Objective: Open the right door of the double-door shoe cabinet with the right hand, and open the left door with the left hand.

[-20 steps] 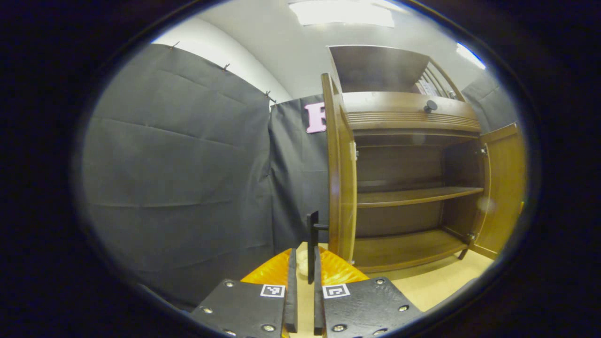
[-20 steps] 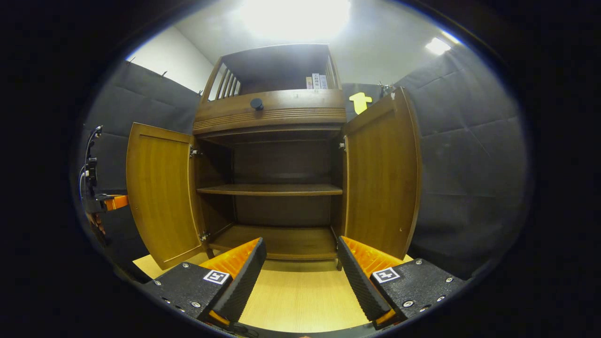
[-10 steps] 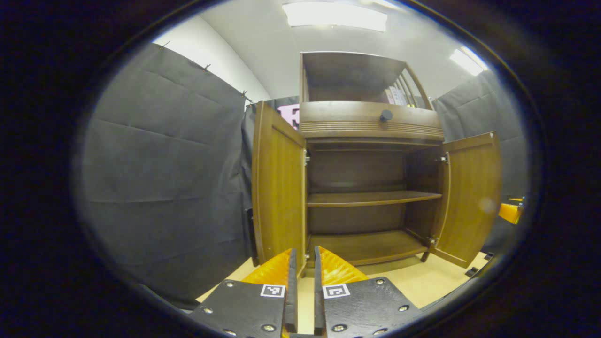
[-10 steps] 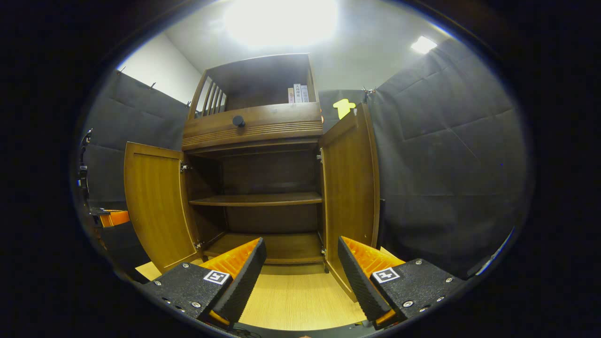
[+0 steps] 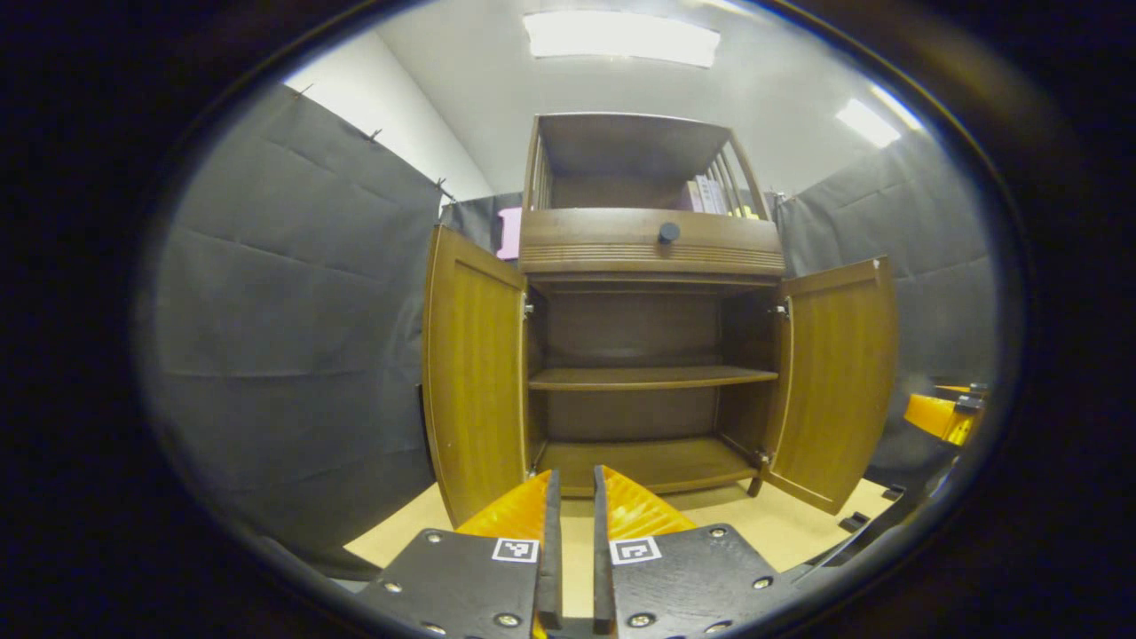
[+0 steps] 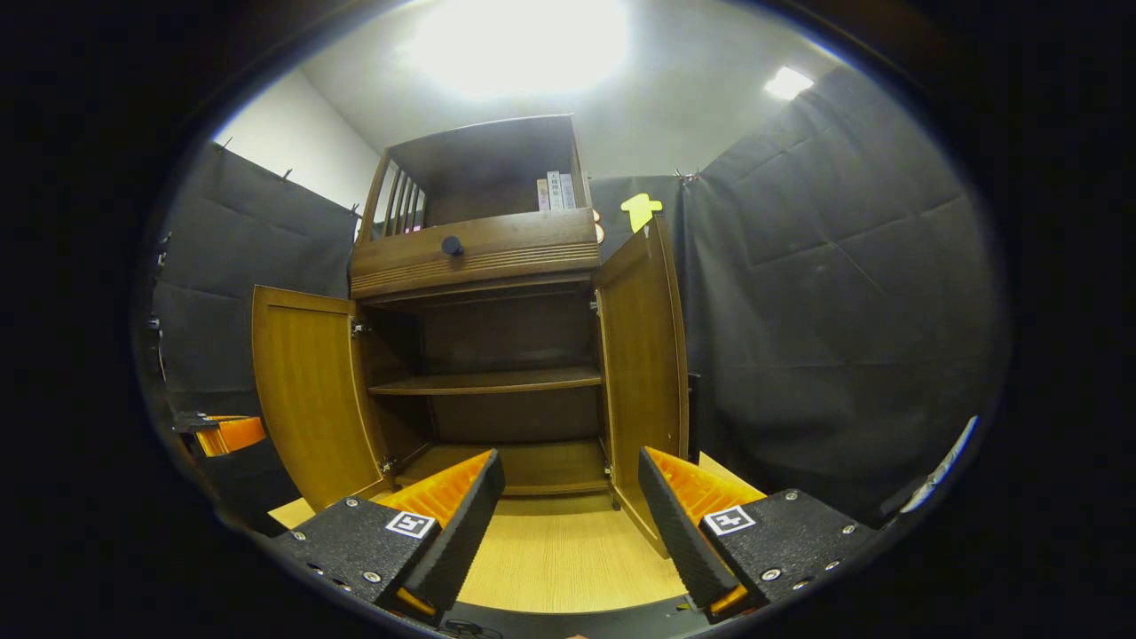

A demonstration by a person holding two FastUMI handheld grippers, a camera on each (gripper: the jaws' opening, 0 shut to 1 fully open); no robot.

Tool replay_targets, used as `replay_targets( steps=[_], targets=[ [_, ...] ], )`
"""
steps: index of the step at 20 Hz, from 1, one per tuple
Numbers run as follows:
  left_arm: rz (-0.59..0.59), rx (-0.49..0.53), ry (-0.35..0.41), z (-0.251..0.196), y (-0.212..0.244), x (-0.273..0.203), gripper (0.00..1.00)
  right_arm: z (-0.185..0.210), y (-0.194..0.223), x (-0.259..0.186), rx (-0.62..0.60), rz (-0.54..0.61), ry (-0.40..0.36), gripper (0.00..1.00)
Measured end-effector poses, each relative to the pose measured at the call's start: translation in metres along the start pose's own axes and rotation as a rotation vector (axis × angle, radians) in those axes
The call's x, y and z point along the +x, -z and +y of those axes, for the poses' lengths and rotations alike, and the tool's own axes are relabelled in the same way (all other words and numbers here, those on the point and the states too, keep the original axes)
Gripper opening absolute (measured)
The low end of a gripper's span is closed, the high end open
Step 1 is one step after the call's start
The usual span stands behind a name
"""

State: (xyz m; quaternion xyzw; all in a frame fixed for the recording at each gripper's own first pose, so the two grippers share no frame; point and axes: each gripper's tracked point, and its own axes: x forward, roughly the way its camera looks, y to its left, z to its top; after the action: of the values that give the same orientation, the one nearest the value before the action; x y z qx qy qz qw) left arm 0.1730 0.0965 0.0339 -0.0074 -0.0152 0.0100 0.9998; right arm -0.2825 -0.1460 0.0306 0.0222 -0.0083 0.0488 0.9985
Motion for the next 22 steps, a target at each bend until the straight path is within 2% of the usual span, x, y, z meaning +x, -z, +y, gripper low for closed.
replay_targets(
  steps=[1, 2, 4, 7, 10, 14, 18, 22],
  targets=[
    [0.003, 0.006, -0.002, -0.002, 0.002, -0.004, 0.19, 0.0, 0.0, -0.004, 0.002, 0.002, -0.002, 0.95],
    [0.006, 0.013, 0.004, -0.005, 0.002, -0.007, 0.1, 0.0, 0.001, -0.007, 0.003, 0.004, -0.003, 0.94],
    [0.015, 0.03, 0.0, -0.007, 0.007, -0.016, 0.24, -0.002, 0.003, -0.01, 0.007, 0.009, -0.004, 0.94],
    [0.026, 0.03, -0.011, -0.006, 0.011, -0.027, 0.34, -0.001, 0.005, -0.013, 0.017, 0.016, -0.015, 0.94],
    [0.029, 0.026, -0.023, -0.004, 0.012, -0.033, 0.61, 0.001, 0.005, -0.014, 0.011, 0.018, -0.024, 0.93],
    [0.012, 0.021, -0.092, 0.014, 0.012, -0.038, 0.97, 0.006, -0.001, -0.017, -0.005, 0.003, -0.039, 0.93],
    [0.008, 0.023, -0.123, 0.026, 0.011, -0.042, 0.98, 0.01, -0.006, -0.018, -0.019, -0.013, -0.047, 0.93],
    [0.001, 0.029, -0.116, 0.03, 0.009, -0.044, 0.97, 0.015, -0.006, -0.019, -0.013, -0.018, -0.045, 0.93]
  ],
)
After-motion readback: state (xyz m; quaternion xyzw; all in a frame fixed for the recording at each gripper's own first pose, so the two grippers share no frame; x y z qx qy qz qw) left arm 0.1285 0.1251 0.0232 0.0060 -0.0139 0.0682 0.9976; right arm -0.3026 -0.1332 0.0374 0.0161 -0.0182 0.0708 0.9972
